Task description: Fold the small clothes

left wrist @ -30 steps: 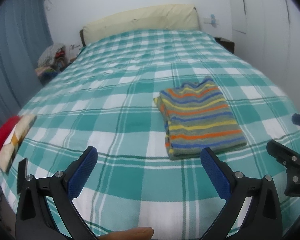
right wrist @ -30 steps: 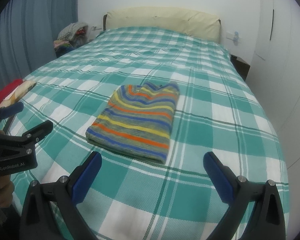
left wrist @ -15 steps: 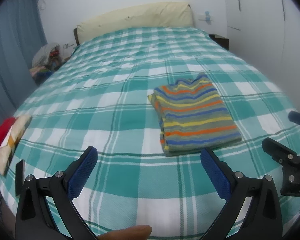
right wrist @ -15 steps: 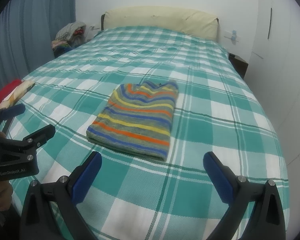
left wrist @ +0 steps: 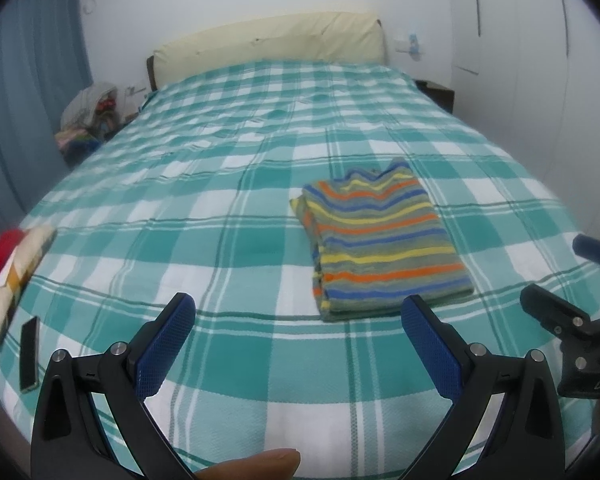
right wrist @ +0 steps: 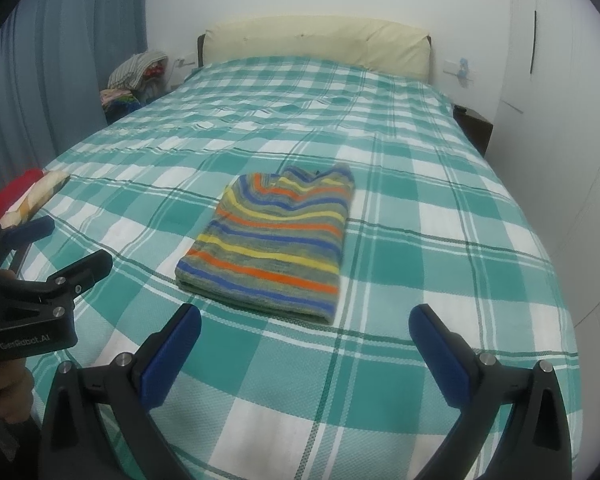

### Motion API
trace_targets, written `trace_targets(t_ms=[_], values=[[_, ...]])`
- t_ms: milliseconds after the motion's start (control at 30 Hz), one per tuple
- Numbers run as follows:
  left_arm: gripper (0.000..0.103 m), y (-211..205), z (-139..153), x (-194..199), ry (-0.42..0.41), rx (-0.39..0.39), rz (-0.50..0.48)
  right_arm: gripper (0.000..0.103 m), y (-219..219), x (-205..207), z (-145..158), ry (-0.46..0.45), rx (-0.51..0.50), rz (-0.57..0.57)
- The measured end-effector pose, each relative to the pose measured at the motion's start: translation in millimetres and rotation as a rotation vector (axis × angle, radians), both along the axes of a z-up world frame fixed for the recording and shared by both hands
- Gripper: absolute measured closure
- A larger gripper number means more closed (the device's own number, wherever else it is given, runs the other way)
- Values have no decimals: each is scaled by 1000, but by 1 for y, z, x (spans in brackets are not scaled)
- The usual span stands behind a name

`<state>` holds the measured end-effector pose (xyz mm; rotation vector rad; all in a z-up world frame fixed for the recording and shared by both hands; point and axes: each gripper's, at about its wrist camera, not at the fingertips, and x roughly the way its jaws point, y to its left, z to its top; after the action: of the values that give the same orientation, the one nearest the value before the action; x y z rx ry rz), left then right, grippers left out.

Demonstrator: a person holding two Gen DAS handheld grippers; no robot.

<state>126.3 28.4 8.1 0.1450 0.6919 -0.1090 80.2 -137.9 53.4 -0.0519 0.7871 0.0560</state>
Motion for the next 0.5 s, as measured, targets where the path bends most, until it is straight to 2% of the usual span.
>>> trace_targets(t_ms=[167, 500], values=[[0, 4, 2, 0, 9, -47, 3, 1, 3, -3, 3, -27, -19, -4], [0, 2, -1, 1, 36, -15, -4, 1, 9, -10, 11, -60, -23, 9]])
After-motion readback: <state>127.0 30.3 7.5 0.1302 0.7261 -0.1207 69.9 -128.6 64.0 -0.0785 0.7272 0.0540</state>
